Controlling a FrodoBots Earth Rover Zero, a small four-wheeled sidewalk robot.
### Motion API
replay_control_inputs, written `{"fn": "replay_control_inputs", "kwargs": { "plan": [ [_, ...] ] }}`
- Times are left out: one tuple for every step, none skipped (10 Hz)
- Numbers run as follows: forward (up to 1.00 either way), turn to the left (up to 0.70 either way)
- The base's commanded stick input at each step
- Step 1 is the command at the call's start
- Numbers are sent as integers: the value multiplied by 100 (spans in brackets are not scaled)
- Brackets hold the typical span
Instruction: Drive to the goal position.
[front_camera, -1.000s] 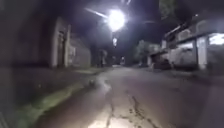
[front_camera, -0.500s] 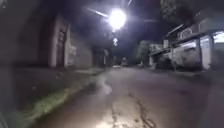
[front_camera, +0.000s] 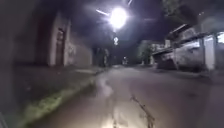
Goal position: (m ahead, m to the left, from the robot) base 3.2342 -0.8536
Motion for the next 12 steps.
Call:
{"fn": "replay_control_inputs", "kwargs": {
  "plan": [
    [50, 0],
    [50, 0],
    [50, 0],
    [50, 0],
    [50, 0],
    [50, 0],
    [50, 0],
    [50, 0],
    [50, 0],
    [50, 0],
    [50, 0],
    [50, 0]
  ]
}}
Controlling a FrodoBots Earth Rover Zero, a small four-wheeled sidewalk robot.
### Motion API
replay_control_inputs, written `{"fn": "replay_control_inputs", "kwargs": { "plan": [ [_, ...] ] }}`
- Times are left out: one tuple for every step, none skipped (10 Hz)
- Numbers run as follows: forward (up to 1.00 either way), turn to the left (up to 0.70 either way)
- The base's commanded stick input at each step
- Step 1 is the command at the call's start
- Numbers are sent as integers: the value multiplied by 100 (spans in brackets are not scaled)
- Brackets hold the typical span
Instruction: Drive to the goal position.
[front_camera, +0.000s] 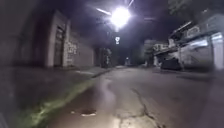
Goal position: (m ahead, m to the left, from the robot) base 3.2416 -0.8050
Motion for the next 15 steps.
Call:
{"fn": "replay_control_inputs", "kwargs": {
  "plan": [
    [50, 0],
    [50, 0],
    [50, 0],
    [50, 0],
    [50, 0],
    [50, 0],
    [50, 0],
    [50, 0],
    [50, 0],
    [50, 0],
    [50, 0],
    [50, 0],
    [50, 0],
    [50, 0],
    [50, 0]
  ]
}}
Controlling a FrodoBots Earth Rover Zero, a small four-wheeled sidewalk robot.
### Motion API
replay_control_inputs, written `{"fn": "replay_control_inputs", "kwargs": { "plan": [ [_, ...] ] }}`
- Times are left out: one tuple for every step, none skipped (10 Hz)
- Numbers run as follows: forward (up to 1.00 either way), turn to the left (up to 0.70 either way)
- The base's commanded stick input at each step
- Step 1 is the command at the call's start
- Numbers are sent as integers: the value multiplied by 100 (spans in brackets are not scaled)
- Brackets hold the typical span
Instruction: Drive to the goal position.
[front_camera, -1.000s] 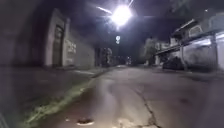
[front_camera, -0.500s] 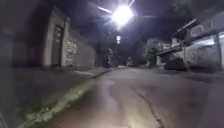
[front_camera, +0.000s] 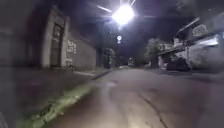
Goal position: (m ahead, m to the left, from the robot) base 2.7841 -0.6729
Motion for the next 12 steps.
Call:
{"fn": "replay_control_inputs", "kwargs": {
  "plan": [
    [50, 0],
    [50, 0],
    [50, 0],
    [50, -3],
    [50, -11],
    [50, -20],
    [50, -28],
    [50, -37],
    [50, -45],
    [50, -28],
    [50, 0],
    [50, 0]
  ]
}}
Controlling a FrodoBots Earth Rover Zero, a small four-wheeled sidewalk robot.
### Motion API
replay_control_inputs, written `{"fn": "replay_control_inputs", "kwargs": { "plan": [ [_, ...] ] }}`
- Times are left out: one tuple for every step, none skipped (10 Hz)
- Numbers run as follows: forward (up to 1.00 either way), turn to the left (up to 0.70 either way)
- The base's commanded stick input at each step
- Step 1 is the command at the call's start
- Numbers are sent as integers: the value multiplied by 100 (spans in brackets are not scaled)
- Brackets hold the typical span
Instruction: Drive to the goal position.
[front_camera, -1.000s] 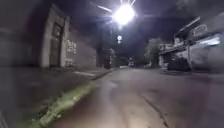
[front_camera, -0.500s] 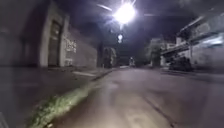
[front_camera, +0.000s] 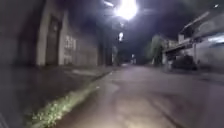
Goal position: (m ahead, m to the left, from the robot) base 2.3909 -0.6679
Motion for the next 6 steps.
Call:
{"fn": "replay_control_inputs", "kwargs": {
  "plan": [
    [50, 0],
    [50, 0],
    [50, 0],
    [50, 0],
    [50, 0],
    [50, 0]
  ]
}}
